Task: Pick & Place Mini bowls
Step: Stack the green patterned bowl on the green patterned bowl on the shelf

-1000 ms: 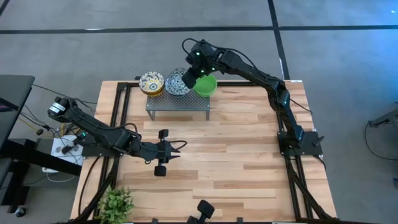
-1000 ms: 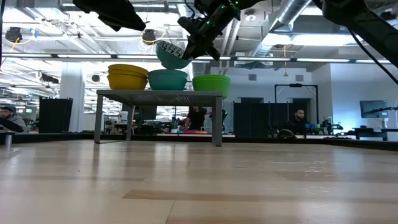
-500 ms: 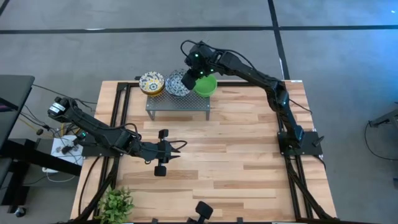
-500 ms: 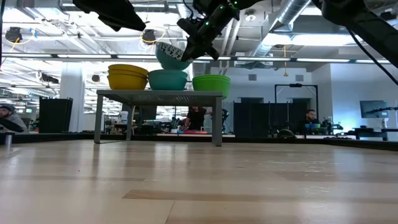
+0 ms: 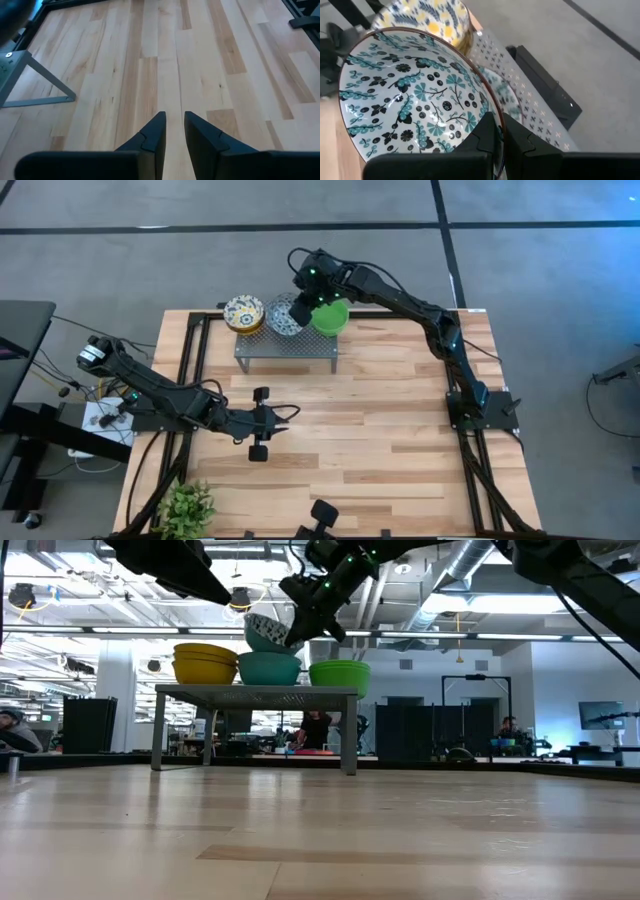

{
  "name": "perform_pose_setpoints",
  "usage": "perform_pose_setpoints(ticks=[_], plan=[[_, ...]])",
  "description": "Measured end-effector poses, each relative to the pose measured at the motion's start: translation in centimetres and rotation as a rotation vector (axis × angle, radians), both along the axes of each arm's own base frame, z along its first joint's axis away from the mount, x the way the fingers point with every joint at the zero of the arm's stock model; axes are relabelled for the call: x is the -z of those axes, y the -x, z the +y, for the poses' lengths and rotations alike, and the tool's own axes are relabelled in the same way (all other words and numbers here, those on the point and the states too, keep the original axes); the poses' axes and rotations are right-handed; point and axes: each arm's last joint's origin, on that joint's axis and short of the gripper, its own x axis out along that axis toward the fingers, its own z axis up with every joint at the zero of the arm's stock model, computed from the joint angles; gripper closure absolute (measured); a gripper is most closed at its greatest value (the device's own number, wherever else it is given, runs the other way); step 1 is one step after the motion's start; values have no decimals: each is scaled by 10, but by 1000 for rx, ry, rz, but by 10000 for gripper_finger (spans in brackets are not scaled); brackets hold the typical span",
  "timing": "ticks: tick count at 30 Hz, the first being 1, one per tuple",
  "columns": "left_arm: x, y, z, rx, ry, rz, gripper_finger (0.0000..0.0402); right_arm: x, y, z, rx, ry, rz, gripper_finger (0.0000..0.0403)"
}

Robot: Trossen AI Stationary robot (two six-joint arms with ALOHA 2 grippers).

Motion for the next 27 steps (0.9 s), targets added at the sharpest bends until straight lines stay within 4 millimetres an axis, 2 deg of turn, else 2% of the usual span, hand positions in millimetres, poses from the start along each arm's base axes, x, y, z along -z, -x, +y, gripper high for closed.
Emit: perform_pose_setpoints(ticks=[7, 17, 27], plan=[[0, 0, 0, 0, 2, -6, 330, 7, 1, -4, 5, -16, 39, 395], [-1, -1, 0, 1, 7, -16, 330, 7, 1, -4, 3, -6, 33, 366], [-2, -1, -1, 3, 7, -22, 330, 7, 2, -6, 2, 0, 34, 372]])
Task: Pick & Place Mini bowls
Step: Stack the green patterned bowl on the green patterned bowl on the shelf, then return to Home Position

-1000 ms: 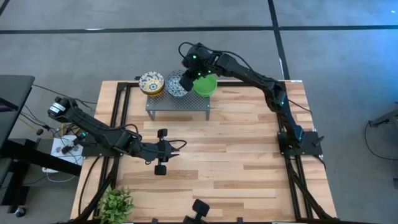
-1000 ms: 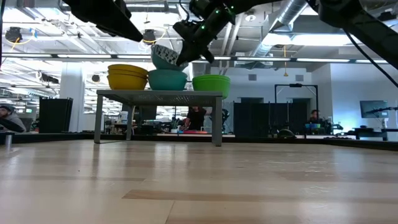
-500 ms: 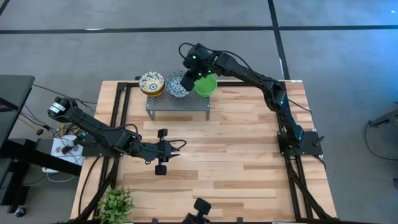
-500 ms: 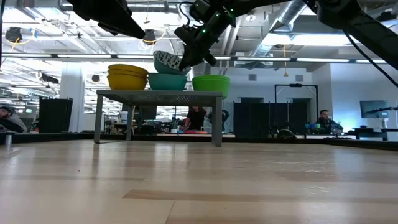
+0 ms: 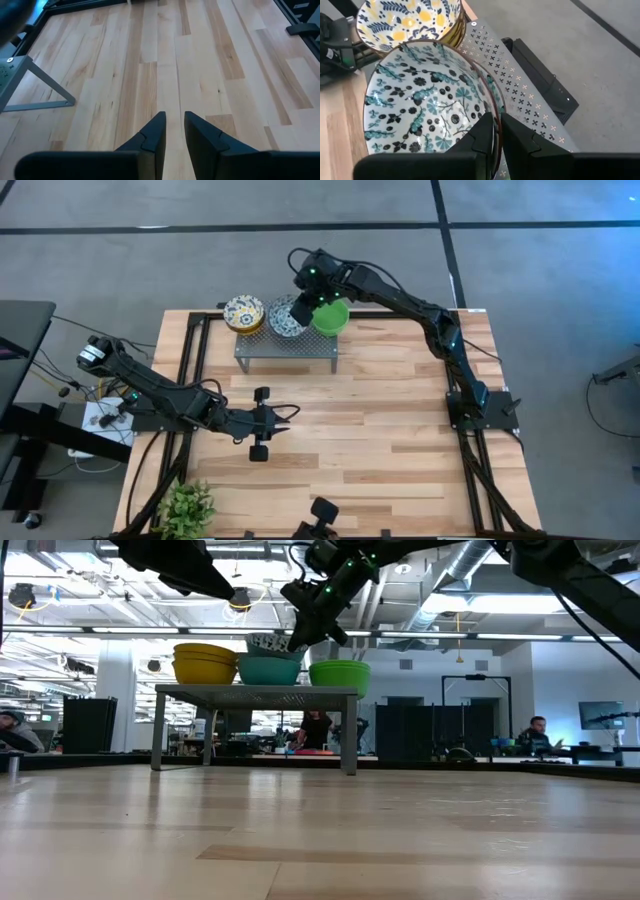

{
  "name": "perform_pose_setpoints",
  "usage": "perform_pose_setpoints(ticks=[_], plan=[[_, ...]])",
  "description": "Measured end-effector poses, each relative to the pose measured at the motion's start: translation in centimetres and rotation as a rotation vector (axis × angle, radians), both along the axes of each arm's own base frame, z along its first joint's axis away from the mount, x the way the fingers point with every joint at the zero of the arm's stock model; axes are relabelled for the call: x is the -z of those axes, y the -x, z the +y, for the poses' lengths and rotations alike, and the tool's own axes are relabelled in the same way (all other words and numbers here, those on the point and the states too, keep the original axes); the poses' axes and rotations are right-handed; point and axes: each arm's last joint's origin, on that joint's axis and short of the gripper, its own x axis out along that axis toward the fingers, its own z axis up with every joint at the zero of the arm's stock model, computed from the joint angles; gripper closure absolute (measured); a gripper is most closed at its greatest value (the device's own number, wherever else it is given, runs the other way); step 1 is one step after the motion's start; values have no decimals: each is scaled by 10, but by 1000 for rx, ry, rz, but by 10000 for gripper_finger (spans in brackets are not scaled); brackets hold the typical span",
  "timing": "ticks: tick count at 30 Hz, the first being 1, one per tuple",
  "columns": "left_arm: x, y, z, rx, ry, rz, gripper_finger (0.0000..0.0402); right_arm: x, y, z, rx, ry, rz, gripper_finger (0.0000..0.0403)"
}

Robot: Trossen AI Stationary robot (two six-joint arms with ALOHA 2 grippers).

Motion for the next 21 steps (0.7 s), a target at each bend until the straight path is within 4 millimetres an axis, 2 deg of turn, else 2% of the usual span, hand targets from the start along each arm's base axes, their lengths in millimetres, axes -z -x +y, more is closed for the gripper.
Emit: perform_pose_setpoints(ticks=[10, 21], plan=[[-1, 0, 0, 14, -18, -5, 330, -1, 0, 0, -15, 21, -3, 346], [-1, -1, 0, 13, -16, -9, 330, -2, -1, 0, -59, 67, 3, 342]])
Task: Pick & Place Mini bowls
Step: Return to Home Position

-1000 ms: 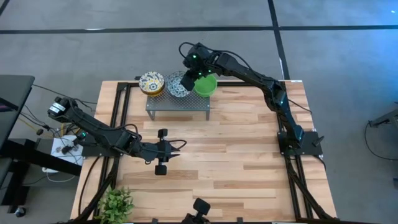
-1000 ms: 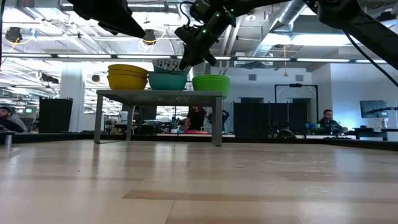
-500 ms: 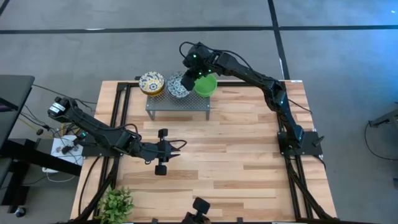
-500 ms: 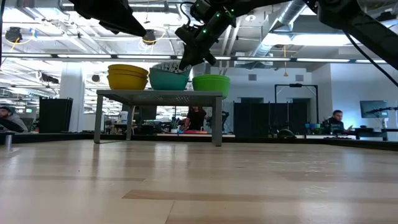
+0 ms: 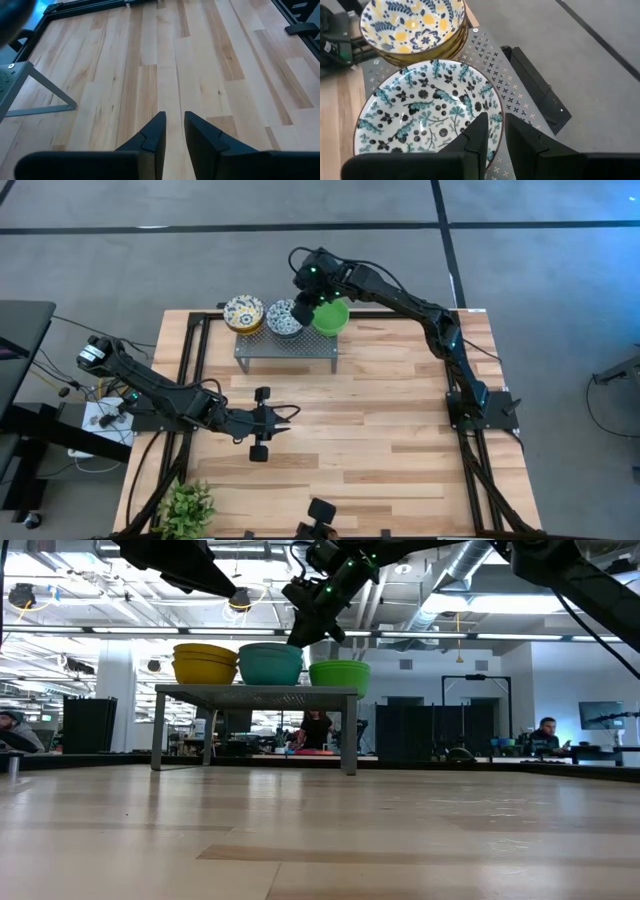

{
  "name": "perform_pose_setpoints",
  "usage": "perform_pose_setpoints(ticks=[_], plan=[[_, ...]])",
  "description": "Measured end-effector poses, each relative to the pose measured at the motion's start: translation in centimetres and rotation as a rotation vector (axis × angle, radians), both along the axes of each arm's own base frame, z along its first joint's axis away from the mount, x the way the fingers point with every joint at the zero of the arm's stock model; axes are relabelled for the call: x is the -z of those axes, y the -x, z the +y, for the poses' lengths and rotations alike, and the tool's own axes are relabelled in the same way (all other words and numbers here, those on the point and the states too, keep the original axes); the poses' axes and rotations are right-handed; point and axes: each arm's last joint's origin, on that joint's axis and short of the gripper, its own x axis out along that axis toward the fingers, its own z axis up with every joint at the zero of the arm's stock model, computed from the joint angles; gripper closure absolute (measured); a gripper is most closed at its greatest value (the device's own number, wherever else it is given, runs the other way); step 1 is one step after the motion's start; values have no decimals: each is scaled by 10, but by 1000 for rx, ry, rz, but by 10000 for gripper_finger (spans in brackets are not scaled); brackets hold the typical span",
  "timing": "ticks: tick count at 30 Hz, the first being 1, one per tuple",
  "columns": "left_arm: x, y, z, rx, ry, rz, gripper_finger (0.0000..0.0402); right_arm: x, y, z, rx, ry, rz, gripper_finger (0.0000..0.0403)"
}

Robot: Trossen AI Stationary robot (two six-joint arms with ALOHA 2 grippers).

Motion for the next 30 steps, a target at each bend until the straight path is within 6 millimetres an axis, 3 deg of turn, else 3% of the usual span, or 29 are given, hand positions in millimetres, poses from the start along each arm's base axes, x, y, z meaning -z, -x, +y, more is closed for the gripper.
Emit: perform_pose_setpoints(ticks=[6, 13, 17, 25, 28, 30], plan=[[-1, 0, 0, -7, 1, -8, 330, -14, 9, 9, -15, -5, 25, 342], [-3, 1, 2, -25, -17, -23, 330, -71, 52, 36, -54, 43, 10, 344], [-19, 11, 8, -62, -11, -96, 330, -101, 80, 60, -96, 69, 15, 344], [-78, 68, 37, -66, 24, -351, 330, -143, 132, 107, -173, 88, 4, 344], [-87, 95, 50, -72, 58, -417, 330, -147, 150, 124, -215, 87, 30, 344], [-82, 110, 58, -76, 78, -451, 330, -147, 161, 134, -236, 85, 37, 345]])
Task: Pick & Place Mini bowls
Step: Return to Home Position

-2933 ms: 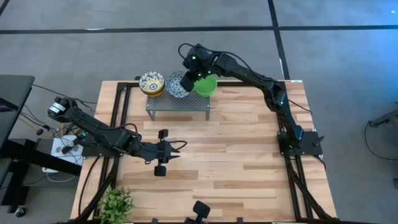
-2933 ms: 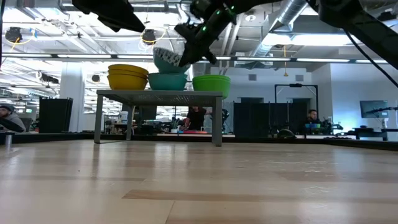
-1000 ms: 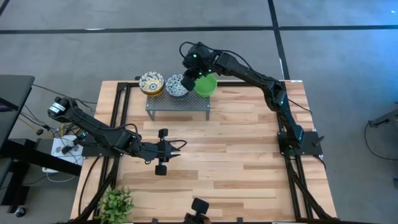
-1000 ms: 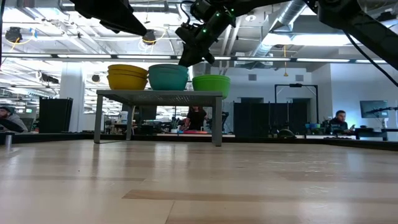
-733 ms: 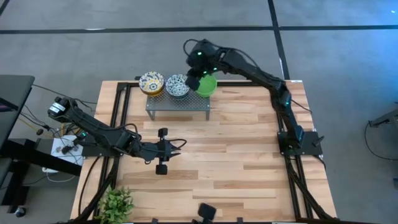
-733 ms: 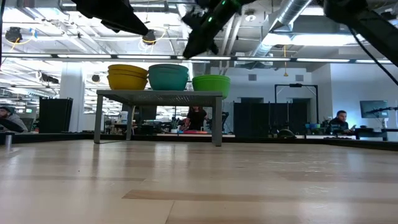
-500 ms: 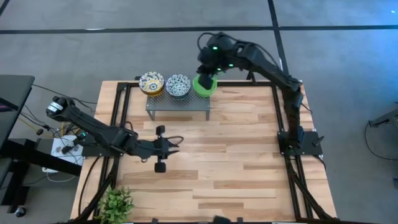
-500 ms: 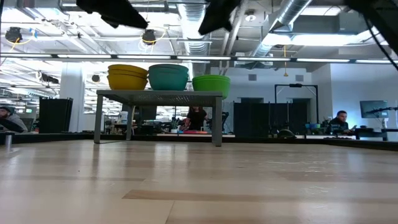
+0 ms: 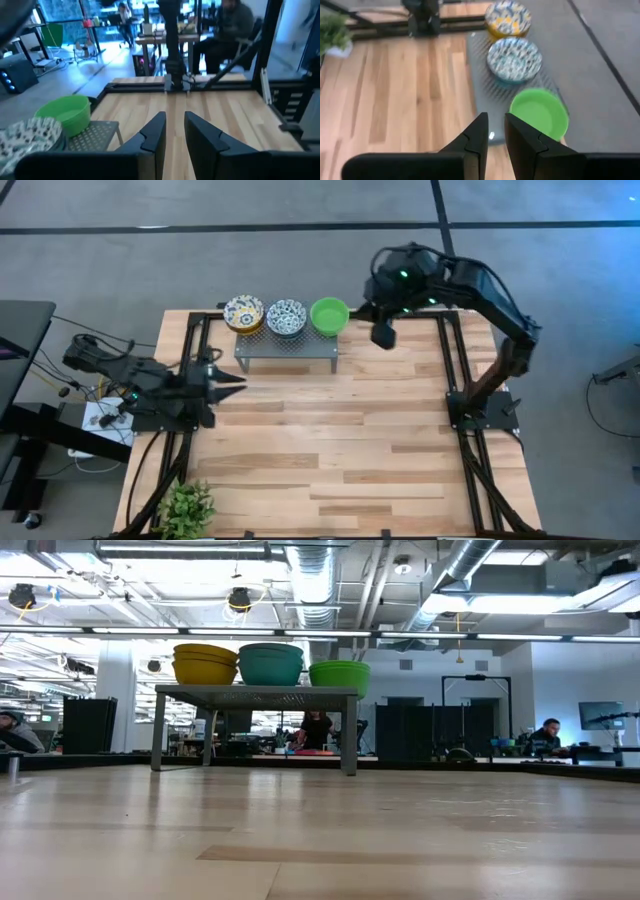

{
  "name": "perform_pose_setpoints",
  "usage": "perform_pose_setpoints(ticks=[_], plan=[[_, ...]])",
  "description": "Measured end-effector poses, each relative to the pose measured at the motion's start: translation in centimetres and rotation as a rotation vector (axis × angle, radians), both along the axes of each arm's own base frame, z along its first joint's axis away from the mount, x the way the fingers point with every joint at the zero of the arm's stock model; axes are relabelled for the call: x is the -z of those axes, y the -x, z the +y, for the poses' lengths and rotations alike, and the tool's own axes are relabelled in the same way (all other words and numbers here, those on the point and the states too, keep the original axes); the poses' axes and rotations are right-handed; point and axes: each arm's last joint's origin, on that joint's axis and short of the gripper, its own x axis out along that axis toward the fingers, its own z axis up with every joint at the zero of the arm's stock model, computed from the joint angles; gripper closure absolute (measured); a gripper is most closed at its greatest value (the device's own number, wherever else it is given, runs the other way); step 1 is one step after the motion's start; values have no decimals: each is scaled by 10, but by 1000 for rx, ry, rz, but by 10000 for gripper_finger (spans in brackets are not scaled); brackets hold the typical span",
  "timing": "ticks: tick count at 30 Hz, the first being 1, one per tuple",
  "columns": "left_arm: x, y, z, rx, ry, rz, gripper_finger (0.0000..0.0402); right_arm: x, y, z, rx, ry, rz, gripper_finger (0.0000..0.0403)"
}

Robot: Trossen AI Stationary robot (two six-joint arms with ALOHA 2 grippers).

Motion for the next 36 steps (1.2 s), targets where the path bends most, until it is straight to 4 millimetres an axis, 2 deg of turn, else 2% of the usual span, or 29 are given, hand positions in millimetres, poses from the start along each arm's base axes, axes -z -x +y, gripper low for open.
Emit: perform_pose_setpoints(ticks=[6, 11, 15, 20, 24, 32, 36], plan=[[31, 29, 14, -3, 91, -89, 330, 25, 33, 20, -19, -7, -38, 345], [43, 39, 19, -1, 90, -133, 330, 67, 61, 35, -48, 9, -177, 345], [45, 39, 19, 8, 55, -170, 330, 102, 82, 48, -69, -25, -263, 345], [55, 35, 15, 102, 9, -167, 330, 128, 107, 60, -99, -22, -370, 344], [62, 32, 14, 91, -16, -210, 330, 146, 126, 66, -119, -5, -466, 344], [81, 26, 16, 53, -22, -221, 330, 197, 165, 76, -174, 15, -635, 344], [81, 28, 17, 54, -17, -241, 330, 215, 178, 81, -240, 11, -718, 344]])
